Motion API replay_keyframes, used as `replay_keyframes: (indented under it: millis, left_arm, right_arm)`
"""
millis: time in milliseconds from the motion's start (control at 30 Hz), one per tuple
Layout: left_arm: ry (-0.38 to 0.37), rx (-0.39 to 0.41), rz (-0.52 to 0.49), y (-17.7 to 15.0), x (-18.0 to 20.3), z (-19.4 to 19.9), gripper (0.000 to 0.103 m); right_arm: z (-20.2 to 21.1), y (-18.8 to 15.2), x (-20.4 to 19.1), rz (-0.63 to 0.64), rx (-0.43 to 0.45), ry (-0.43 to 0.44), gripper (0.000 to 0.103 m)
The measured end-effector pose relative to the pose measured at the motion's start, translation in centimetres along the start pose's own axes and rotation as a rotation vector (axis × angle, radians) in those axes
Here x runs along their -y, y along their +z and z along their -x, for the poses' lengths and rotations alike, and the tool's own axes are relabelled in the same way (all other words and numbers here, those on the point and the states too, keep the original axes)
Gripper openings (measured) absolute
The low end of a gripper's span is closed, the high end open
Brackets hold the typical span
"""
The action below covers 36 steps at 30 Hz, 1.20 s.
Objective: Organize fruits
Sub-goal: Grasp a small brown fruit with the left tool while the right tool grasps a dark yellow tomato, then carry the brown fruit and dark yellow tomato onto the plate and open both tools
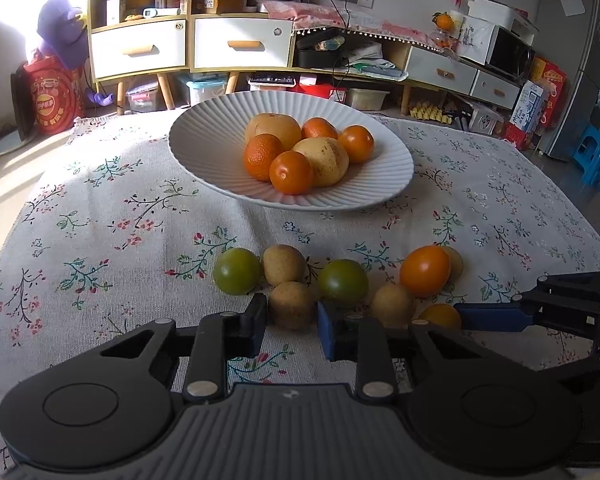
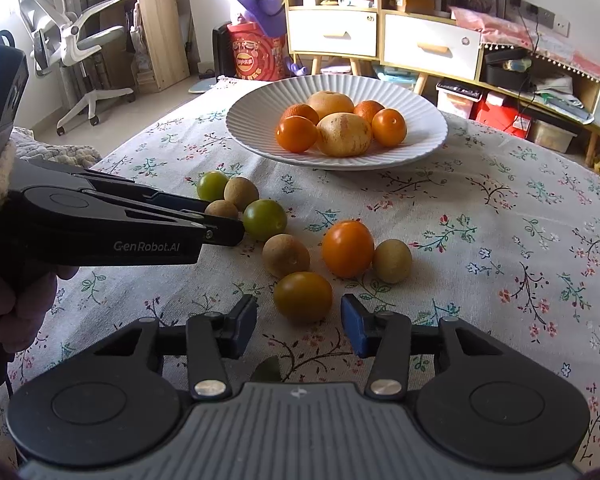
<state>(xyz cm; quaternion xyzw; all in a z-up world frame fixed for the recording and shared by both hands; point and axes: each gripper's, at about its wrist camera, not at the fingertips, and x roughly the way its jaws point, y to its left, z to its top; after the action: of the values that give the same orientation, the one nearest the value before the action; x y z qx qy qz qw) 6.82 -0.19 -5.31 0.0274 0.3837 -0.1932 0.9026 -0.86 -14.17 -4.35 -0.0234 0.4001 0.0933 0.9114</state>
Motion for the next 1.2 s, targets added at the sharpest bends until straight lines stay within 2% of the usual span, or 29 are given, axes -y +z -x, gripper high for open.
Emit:
replay_keyframes:
  millis: [100, 333, 567, 1200]
  left_arm:
    - [0.001, -0.004, 0.001, 0.0, 0.0, 0.0, 0.011]
    - [0.005, -0.013, 0.003, 0.1, 0.0, 0.1, 0.011]
    - [0.003, -0.016, 0.008, 0.1, 0.0, 0.2, 0.010]
    - [-0.017, 0.040, 0.004, 1.2, 0.6, 1.9, 0.010]
  right_arm:
    - [0.0, 0.1, 0.1, -0.002, 0.000, -0.001, 0.039]
    - [-0.2, 0.3, 0.1, -0.004, 0.000, 0.000, 0.038]
    - [-0.2, 0.6, 0.0, 0.003, 0.003, -0.003, 0.029]
    - [1.4, 2.2, 0.8, -0.024, 0.069, -0.001, 0.029]
